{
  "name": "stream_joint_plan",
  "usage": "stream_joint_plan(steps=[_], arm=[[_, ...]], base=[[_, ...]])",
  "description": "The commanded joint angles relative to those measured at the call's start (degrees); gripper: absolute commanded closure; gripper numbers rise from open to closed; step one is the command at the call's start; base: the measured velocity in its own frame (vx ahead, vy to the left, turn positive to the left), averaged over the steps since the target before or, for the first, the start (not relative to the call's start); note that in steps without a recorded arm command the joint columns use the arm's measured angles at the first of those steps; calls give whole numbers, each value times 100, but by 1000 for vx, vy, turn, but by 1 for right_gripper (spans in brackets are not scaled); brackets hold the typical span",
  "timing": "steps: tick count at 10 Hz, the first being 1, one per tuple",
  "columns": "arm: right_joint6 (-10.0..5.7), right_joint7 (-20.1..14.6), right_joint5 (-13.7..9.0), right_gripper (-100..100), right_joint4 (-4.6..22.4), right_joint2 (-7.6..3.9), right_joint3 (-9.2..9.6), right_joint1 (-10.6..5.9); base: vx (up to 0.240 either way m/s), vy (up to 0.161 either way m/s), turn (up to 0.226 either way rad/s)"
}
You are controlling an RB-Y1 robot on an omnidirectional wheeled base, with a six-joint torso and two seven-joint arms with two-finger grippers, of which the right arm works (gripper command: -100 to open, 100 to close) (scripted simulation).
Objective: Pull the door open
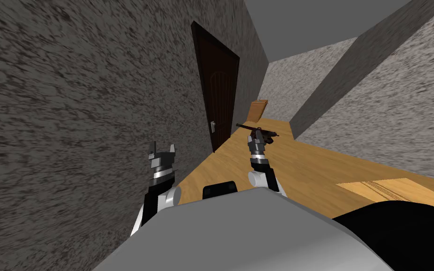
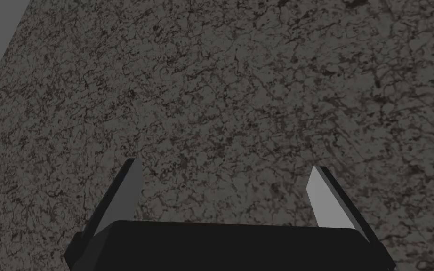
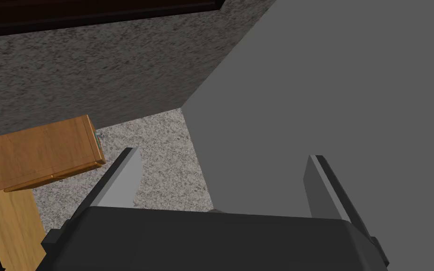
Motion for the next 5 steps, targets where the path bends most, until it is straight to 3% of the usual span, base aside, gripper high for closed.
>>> stream_joint_plan(steps=[1, 5], arm=[[9, -177, -115, -100, 135, -79, -9, -64], [29, -598, -389, -100, 455, -238, -31, -217]], base=[[-8, 40, 245], [112, -102, 224]])
